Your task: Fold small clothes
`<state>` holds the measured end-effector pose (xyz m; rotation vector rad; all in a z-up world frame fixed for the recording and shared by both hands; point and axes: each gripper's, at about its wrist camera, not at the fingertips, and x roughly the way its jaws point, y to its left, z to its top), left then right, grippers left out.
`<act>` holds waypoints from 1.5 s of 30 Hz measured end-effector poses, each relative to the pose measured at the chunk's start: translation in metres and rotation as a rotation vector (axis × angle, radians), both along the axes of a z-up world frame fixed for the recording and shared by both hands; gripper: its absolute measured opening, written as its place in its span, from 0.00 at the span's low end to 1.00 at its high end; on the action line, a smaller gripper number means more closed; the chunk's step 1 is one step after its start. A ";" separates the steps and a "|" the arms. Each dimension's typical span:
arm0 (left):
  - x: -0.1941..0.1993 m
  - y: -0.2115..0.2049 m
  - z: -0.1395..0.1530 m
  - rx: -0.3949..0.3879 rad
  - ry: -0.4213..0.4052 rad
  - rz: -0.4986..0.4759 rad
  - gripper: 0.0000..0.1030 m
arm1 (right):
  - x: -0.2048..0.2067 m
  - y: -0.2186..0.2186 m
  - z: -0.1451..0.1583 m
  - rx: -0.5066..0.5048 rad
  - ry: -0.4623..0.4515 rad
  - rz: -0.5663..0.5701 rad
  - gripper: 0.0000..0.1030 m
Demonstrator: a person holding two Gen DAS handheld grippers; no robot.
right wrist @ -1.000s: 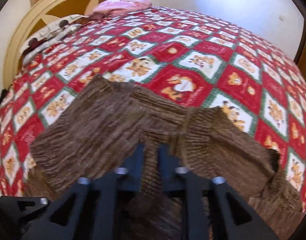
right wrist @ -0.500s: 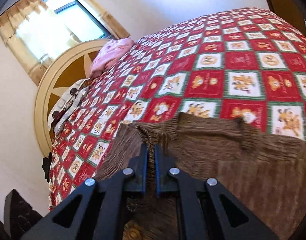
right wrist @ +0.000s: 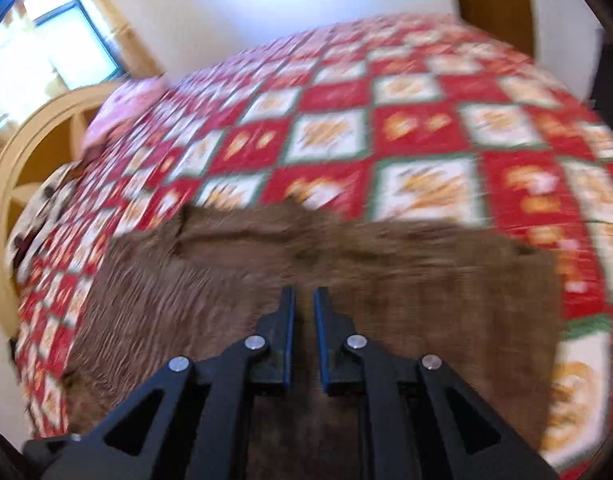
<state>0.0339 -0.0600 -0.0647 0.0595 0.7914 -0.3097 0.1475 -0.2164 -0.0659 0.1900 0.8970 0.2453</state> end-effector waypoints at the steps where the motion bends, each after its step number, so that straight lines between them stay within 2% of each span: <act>1: -0.002 0.007 0.005 -0.009 -0.015 0.017 0.12 | -0.008 -0.003 0.007 -0.009 -0.033 -0.017 0.15; 3: 0.003 0.031 0.014 0.005 -0.047 0.094 0.12 | -0.029 -0.004 0.023 -0.010 -0.092 -0.004 0.15; 6: 0.012 0.062 0.018 -0.020 -0.032 0.183 0.12 | -0.051 0.015 0.030 0.014 -0.087 0.118 0.15; 8: 0.024 0.078 0.011 0.033 -0.025 0.239 0.12 | -0.062 0.030 0.030 -0.012 -0.086 0.157 0.15; 10: 0.031 0.091 -0.004 0.116 -0.017 0.306 0.12 | -0.066 0.042 0.023 0.019 -0.063 0.192 0.15; 13: 0.033 0.119 -0.026 0.157 0.061 0.404 0.12 | -0.069 0.063 0.005 0.011 -0.013 0.225 0.15; 15: 0.029 0.139 -0.036 0.130 0.089 0.452 0.12 | -0.075 0.069 -0.006 0.003 0.012 0.235 0.15; 16: 0.022 0.148 -0.034 0.085 0.066 0.449 0.12 | -0.076 0.070 -0.010 0.003 0.024 0.233 0.15; 18: 0.019 0.159 -0.031 0.110 0.070 0.482 0.14 | -0.078 0.068 -0.023 -0.037 0.072 0.199 0.12; 21: 0.006 0.184 -0.015 0.084 0.067 0.505 0.14 | -0.086 0.067 -0.019 -0.054 0.066 0.183 0.14; 23: -0.005 0.202 -0.004 0.068 0.030 0.503 0.14 | -0.093 0.066 -0.007 -0.054 0.063 0.180 0.20; 24: -0.014 0.211 0.002 0.075 0.007 0.505 0.14 | -0.103 0.064 0.006 -0.025 0.031 0.185 0.21; 25: -0.025 0.221 0.009 0.091 -0.018 0.510 0.14 | -0.109 0.065 0.013 -0.011 0.012 0.189 0.33; 26: -0.037 0.229 0.016 0.105 -0.040 0.513 0.14 | -0.123 0.065 0.027 0.007 -0.020 0.199 0.52; 27: -0.050 0.238 0.021 0.122 -0.058 0.517 0.14 | -0.133 0.066 0.034 0.017 -0.044 0.204 0.62; 28: -0.059 0.244 0.025 0.132 -0.070 0.521 0.15 | -0.143 0.069 0.042 0.028 -0.072 0.213 0.68; 29: -0.071 0.251 0.029 0.144 -0.087 0.526 0.15 | -0.160 0.074 0.051 0.040 -0.108 0.244 0.68; 30: -0.082 0.256 0.032 0.154 -0.103 0.533 0.17 | -0.170 0.084 0.056 0.040 -0.118 0.279 0.68; 32: -0.105 0.267 0.038 0.161 -0.137 0.550 0.26 | -0.184 0.104 0.057 0.032 -0.123 0.333 0.68; 33: -0.120 0.274 0.041 0.156 -0.153 0.561 0.43 | -0.197 0.118 0.055 0.026 -0.122 0.362 0.68; 34: -0.129 0.277 0.043 0.155 -0.164 0.570 0.66 | -0.203 0.126 0.053 0.026 -0.118 0.381 0.68; 35: -0.139 0.282 0.045 0.157 -0.181 0.584 0.75 | -0.213 0.138 0.049 0.028 -0.107 0.419 0.68; 36: -0.151 0.285 0.047 0.160 -0.204 0.594 0.80 | -0.223 0.152 0.044 0.028 -0.093 0.462 0.68; 40: -0.187 0.302 0.050 0.140 -0.233 0.601 0.80 | -0.260 0.197 0.028 -0.005 -0.062 0.617 0.67; 45: -0.208 0.315 0.039 0.132 -0.189 0.629 0.80 | -0.305 0.246 0.006 -0.070 -0.058 0.824 0.67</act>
